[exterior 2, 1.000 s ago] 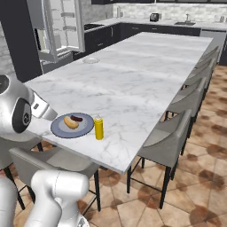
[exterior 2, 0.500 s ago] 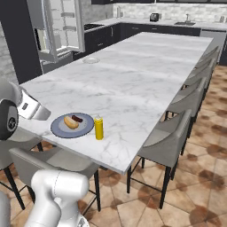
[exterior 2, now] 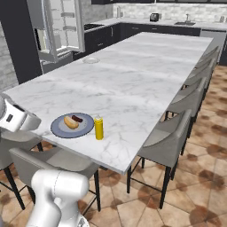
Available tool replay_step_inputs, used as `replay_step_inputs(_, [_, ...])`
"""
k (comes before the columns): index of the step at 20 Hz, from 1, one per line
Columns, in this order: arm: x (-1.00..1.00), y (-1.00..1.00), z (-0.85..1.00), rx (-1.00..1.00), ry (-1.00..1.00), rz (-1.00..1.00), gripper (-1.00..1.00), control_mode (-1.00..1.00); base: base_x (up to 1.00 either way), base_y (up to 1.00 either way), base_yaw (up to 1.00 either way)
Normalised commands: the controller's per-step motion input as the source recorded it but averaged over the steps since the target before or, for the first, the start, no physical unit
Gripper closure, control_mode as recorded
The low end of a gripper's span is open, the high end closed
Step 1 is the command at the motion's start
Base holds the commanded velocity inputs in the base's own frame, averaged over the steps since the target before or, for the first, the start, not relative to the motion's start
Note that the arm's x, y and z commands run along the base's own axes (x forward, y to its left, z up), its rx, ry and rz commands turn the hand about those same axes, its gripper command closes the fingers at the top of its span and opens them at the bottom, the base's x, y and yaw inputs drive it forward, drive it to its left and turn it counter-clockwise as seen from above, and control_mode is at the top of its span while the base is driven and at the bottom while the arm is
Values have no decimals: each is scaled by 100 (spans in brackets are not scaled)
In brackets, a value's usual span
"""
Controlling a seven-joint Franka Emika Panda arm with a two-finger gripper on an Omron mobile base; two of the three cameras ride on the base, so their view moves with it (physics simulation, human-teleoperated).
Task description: Move the hot dog bun to the plate on the dining table and place the condiment next to that plate. Then navigate to the fridge and take the sausage and place it on the plate as well.
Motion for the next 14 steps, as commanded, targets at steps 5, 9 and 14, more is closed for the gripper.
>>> replay_step_inputs(5, [-6,-35,25,0,0,0,-100,-100,0,0,0])
replay_step_inputs(9, [-6,-35,9,0,0,0,-100,-100,0,0,0])
replay_step_inputs(14, [-1,-19,0,0,0,0,-100,-100,0,0,0])
